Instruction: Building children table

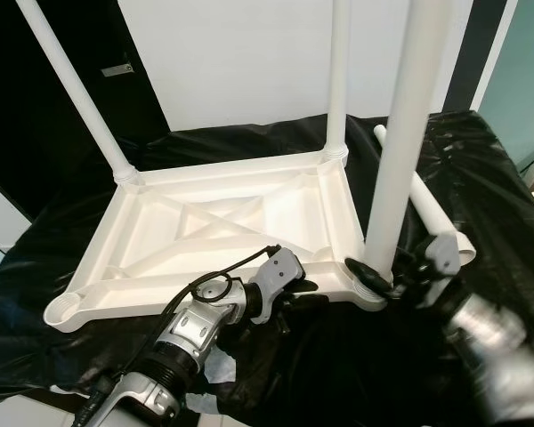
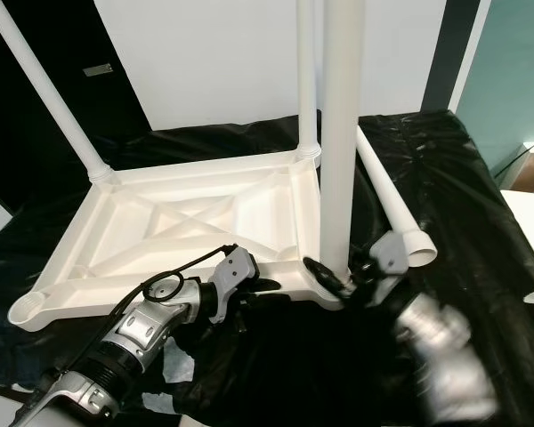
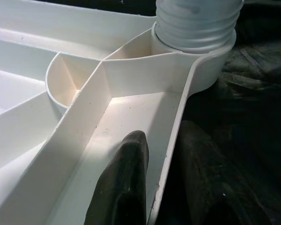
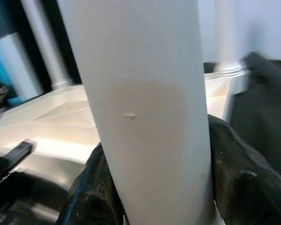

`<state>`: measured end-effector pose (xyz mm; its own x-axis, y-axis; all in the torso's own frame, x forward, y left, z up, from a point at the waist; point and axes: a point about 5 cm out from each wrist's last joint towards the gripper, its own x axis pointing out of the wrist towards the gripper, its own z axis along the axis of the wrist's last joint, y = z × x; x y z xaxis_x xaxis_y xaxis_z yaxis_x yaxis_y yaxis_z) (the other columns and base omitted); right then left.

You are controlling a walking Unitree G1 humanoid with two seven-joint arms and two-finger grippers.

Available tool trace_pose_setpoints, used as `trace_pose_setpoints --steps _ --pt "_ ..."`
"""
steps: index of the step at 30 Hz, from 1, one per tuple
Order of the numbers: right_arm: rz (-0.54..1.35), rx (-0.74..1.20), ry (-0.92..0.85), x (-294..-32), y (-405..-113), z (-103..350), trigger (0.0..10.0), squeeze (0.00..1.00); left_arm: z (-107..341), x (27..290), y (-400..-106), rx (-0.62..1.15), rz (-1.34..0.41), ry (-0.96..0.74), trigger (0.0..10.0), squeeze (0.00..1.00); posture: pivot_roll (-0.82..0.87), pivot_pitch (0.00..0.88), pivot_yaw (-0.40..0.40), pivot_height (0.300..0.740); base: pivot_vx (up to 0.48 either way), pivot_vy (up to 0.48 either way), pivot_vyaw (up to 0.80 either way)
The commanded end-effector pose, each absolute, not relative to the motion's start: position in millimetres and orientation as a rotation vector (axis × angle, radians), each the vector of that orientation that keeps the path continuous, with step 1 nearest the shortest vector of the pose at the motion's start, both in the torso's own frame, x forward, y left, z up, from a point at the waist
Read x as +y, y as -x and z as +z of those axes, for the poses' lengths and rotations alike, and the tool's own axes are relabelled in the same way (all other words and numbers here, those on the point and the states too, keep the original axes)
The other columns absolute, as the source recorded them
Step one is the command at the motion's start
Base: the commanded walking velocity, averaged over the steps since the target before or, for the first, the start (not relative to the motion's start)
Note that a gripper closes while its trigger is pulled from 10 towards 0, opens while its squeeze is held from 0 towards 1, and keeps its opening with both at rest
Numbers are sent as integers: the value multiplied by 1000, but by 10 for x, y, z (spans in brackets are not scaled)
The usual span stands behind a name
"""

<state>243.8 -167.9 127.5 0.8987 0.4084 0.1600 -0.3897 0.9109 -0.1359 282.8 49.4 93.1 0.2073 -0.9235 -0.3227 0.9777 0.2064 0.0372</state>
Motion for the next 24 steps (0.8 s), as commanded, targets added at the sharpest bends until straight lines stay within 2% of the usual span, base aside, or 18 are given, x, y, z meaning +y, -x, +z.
trace_pose_setpoints --steps 1,8,9,10,11,12,13,14,17,18,21,24 --pt "185 -161 96 -1930 -2472 1259 0 0 689 513 -2653 380 -1439 -260 10000 0 -75 0 104 740 0 0 0" --pt "217 -184 115 -1788 -2409 1228 0 0 699 513 -2672 379 -1443 -265 10000 0 -88 0 117 740 0 0 0" --pt "287 -188 135 -1720 -2401 1222 2706 0 703 508 -2682 378 -1445 -268 10000 0 -96 0 122 740 0 0 0" --pt "287 -188 135 -1720 -2401 1222 2706 0 703 508 -2682 378 -1445 -268 10000 0 -96 0 122 740 0 0 0" --pt "357 -171 148 -1680 -2409 1203 10000 0 709 504 -2694 377 -1446 -271 10000 0 -99 0 123 740 0 0 0" --pt "357 -171 148 -1680 -2409 1203 10000 0 709 504 -2694 377 -1446 -271 10000 0 -99 0 123 740 0 0 0" --pt "448 -161 151 -1663 -2402 1194 10000 1000 712 503 -2699 377 -1448 -274 10000 0 -101 0 129 740 0 0 0" --pt "518 -152 170 -1692 -2421 1215 10000 1000 709 506 -2699 377 -1449 -276 10000 0 -101 0 126 740 0 0 0" --pt "538 -149 185 -1709 -2426 1232 10000 1000 706 507 -2697 378 -1450 -277 10000 0 -103 0 124 740 0 0 0" --pt "577 -163 211 -1733 -2450 1282 10000 0 702 507 -2697 379 -1448 -277 10000 0 -102 0 122 740 0 0 0" --pt "662 -224 302 -1786 -2544 1470 10000 0 704 495 -2700 377 -1449 -274 10000 0 -104 0 123 740 0 0 0" --pt "700 -223 323 -1785 -2571 1515 10000 0 706 493 -2700 376 -1450 -274 10000 0 -104 0 123 740 0 0 0"
